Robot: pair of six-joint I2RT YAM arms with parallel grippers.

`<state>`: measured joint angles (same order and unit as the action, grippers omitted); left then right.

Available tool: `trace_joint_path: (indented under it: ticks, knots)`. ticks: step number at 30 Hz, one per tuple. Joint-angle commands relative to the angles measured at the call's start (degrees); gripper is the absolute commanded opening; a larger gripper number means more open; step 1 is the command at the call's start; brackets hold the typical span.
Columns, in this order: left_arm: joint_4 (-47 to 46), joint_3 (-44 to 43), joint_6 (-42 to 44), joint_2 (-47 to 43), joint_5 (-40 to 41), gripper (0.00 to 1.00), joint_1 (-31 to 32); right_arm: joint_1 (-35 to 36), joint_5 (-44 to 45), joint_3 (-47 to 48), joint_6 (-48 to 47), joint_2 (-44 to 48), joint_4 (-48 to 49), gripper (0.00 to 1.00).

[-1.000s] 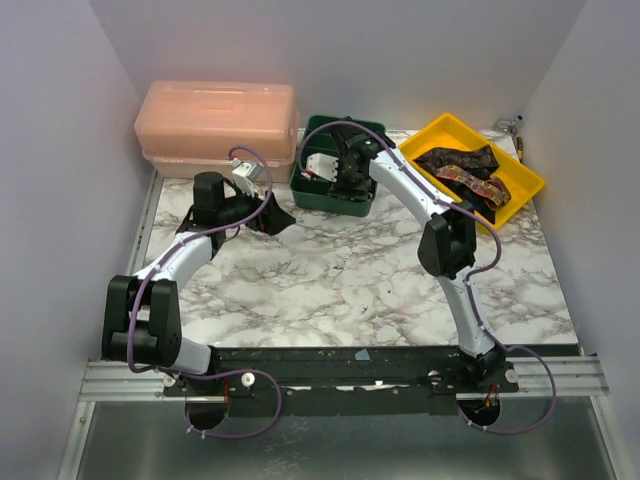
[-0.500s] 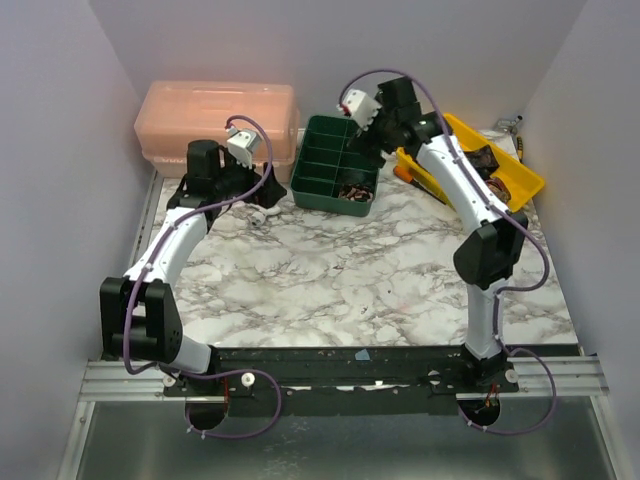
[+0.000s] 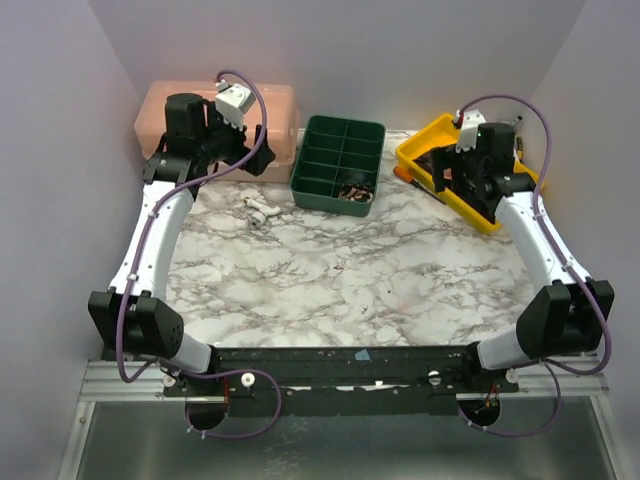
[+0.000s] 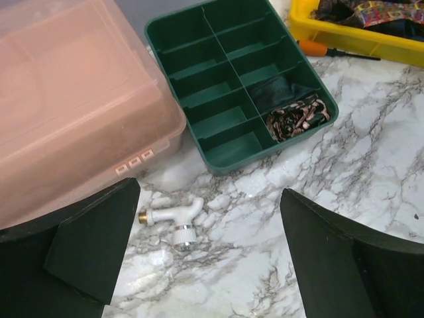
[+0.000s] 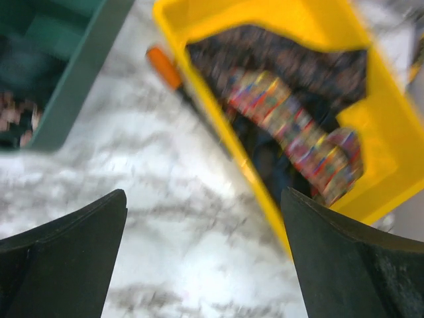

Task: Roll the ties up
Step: Reset both arms

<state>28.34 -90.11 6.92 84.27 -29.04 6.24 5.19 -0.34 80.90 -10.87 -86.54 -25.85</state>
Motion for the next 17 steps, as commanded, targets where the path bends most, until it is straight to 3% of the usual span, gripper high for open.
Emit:
trace_joint_path:
  ticks: [1, 9, 17]
  knots:
    - [11.7, 0.2, -2.38, 4.08, 3.89, 0.98, 0.02, -0.09, -4.6, -13.6, 4.96, 7.06, 3.48, 1.0]
    - [10.94, 12.01, -4.07, 1.33, 8.87, 0.98, 0.0, -0.07, -10.51, -26.92, 7.34, 11.2, 3.81, 1.0]
    - [10.32, 13.82, -6.65, -0.45, 11.03, 0.98, 0.79, -0.09, -12.4, -26.85, 7.8, 10.39, 3.95, 1.0]
